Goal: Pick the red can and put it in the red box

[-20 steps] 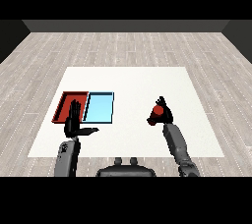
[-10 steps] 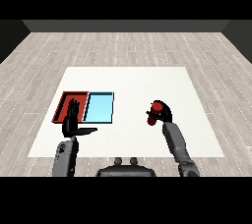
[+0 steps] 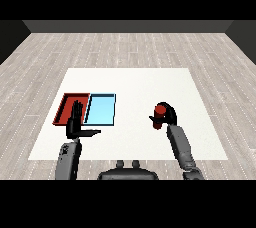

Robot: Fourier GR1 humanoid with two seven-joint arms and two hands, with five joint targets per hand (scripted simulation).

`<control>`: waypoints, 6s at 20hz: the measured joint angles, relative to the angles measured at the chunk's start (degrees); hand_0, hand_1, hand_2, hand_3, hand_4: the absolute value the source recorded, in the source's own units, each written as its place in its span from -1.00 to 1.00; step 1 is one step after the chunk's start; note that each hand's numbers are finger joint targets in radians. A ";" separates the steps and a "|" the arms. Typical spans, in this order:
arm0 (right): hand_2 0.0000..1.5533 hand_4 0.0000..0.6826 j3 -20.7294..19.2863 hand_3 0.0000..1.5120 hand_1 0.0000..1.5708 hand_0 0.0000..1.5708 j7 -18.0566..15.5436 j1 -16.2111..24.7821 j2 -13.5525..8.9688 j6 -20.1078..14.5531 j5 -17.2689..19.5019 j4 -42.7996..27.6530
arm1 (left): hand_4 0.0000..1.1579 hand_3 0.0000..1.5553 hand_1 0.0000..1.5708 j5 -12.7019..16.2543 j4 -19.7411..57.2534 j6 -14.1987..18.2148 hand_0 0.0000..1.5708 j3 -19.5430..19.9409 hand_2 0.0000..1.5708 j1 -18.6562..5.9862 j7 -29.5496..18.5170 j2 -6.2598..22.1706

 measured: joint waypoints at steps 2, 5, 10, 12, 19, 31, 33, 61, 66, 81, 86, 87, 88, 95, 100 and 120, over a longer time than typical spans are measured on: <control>0.86 0.93 0.32 0.86 0.84 0.84 -0.44 -0.13 0.91 -0.94 0.29 -0.93 | -1.00 -1.00 -1.00 -0.63 -0.46 0.46 -1.00 -1.17 -1.00 0.34 0.28 -0.54; 0.85 0.90 0.84 0.86 0.83 0.83 2.30 0.49 0.65 -1.40 0.10 -6.20 | -1.00 -1.00 -1.00 -1.48 0.31 0.53 -1.00 -1.81 -1.00 0.28 0.25 -0.59; 0.87 0.91 1.88 0.87 0.83 0.83 3.15 2.90 1.36 -1.44 -0.07 -12.34 | -1.00 -1.00 -1.00 -3.43 0.99 1.48 -1.00 -4.73 -1.00 -2.08 2.40 -1.55; 0.86 0.91 1.89 0.88 0.82 0.82 3.60 3.43 1.35 -1.45 -0.31 -14.11 | -1.00 -1.00 -1.00 -3.40 0.40 1.73 -1.00 -6.75 -1.00 -2.91 4.69 -1.93; 0.86 0.90 5.83 0.88 0.82 0.82 6.73 3.68 4.21 -5.99 -0.17 -19.96 | -1.00 -1.00 -1.00 -2.86 2.61 4.12 -1.00 -11.57 -1.00 -5.59 6.49 -2.43; 0.80 0.84 19.55 0.84 0.76 0.76 5.71 -4.07 6.11 -20.08 -3.96 -16.48 | -1.00 -1.00 -1.00 1.35 7.59 12.86 -1.00 -23.78 -1.00 -13.12 9.20 -2.54; 0.81 0.83 21.75 0.85 0.75 0.75 5.95 -3.26 6.15 -21.22 -4.35 -18.36 | -1.00 -1.00 -1.00 1.71 7.96 14.85 -1.00 -25.79 -1.00 -13.89 9.51 -2.54; 0.87 0.53 35.70 0.85 0.86 0.86 7.28 -5.64 5.78 -29.63 -10.05 -25.16 | -1.00 -1.00 -1.00 5.45 18.14 22.82 -1.00 -33.01 -1.00 -23.31 10.00 -1.70; 0.89 0.53 37.65 0.86 0.95 0.95 5.34 -7.26 5.17 -31.82 -11.23 -23.86 | 0.31 -0.12 0.15 4.28 19.24 25.88 0.15 -33.43 0.22 -23.91 9.82 -0.89; 0.88 0.58 36.68 0.85 0.94 0.94 3.55 -7.04 4.97 -30.05 -12.30 -23.99 | 0.51 0.78 1.00 3.15 18.63 33.62 1.00 -35.62 0.91 -24.86 14.46 -0.67; 0.88 0.60 37.88 0.85 0.92 0.92 3.74 -7.52 4.45 -32.29 -12.21 -24.77 | 0.57 0.83 1.00 4.88 17.85 36.20 1.00 -36.76 0.95 -25.01 14.00 0.03; 0.87 0.60 37.37 0.85 0.89 0.89 2.93 -7.01 4.56 -31.31 -12.21 -24.61 | 0.60 0.83 1.00 5.23 18.29 36.91 1.00 -37.31 0.95 -25.24 13.79 -0.02; 0.87 0.56 37.02 0.85 0.87 0.87 3.19 -7.15 4.73 -31.02 -12.08 -24.79 | 0.67 0.86 1.00 4.88 18.13 36.62 1.00 -36.83 0.96 -25.42 14.06 -0.12; -1.00 -1.00 35.96 -1.00 -1.00 -1.00 4.01 -6.17 5.08 -27.33 -12.51 -26.32 | 0.97 0.92 1.00 6.34 18.27 36.26 1.00 -36.44 1.00 -25.08 11.56 -0.83; -1.00 -1.00 34.98 -1.00 -1.00 -1.00 5.02 -6.72 5.17 -26.79 -11.30 -27.03 | 0.98 0.91 1.00 6.73 18.66 35.87 1.00 -35.67 1.00 -26.09 11.06 -1.16; -1.00 -1.00 22.66 -1.00 -1.00 -1.00 13.88 -0.61 -1.11 -25.97 -4.89 -48.35 | 0.95 0.88 1.00 3.76 17.60 31.74 1.00 -30.78 1.00 -20.78 9.59 -0.81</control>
